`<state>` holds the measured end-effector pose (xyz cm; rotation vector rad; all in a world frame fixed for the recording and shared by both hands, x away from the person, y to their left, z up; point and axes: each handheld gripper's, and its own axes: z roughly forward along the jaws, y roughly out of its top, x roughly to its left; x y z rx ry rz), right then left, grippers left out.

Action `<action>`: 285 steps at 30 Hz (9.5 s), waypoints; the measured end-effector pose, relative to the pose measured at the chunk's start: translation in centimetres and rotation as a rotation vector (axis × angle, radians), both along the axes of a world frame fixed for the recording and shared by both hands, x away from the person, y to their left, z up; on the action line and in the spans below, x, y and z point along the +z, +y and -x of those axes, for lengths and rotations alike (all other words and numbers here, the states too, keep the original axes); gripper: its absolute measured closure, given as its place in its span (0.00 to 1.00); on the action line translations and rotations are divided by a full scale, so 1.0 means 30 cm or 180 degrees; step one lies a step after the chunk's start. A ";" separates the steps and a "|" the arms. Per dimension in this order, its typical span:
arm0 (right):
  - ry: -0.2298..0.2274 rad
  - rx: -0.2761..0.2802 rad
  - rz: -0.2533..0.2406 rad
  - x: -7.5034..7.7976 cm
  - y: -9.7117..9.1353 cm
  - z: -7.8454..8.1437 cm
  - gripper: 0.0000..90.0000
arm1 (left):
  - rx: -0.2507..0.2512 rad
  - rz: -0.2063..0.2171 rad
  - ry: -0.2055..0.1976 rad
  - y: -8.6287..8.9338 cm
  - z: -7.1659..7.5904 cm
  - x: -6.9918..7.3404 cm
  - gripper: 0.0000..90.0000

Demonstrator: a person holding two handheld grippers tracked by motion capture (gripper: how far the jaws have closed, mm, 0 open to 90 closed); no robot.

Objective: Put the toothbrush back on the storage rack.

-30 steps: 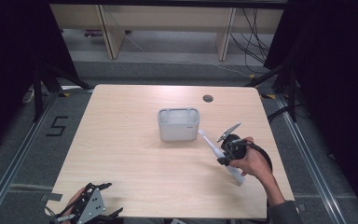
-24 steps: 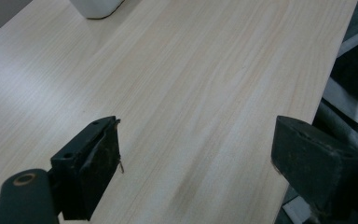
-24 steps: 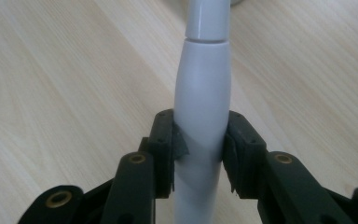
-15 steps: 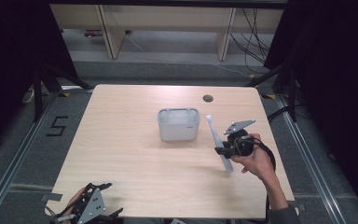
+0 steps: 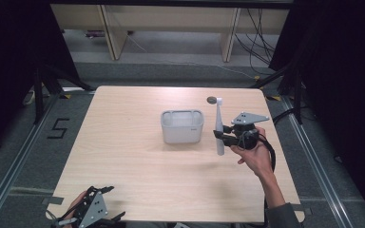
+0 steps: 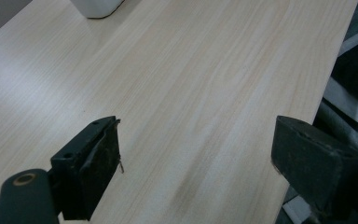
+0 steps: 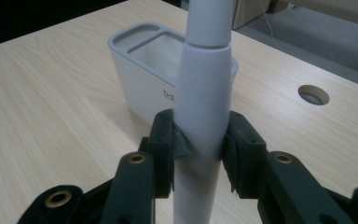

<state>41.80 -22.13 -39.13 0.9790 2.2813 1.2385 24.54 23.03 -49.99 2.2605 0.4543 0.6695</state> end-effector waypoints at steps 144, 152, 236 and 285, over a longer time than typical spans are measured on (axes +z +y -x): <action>0.0168 -0.0139 0.0003 -0.094 0.464 -0.325 0.62 | 0.0013 0.0120 0.0070 -0.007 0.004 -0.011 0.17; 0.0099 -0.0119 -0.0070 -0.063 0.422 -0.300 0.48 | 0.0010 0.0111 0.0072 -0.008 0.004 -0.010 0.17; -0.0012 -0.0141 -0.0179 -0.072 0.133 -0.034 0.35 | -0.0012 0.0086 0.0026 -0.005 0.005 -0.004 0.17; 0.0332 -0.0195 -0.0118 -0.185 0.055 0.107 0.34 | -0.0008 0.0092 0.0044 -0.007 0.006 -0.007 0.17</action>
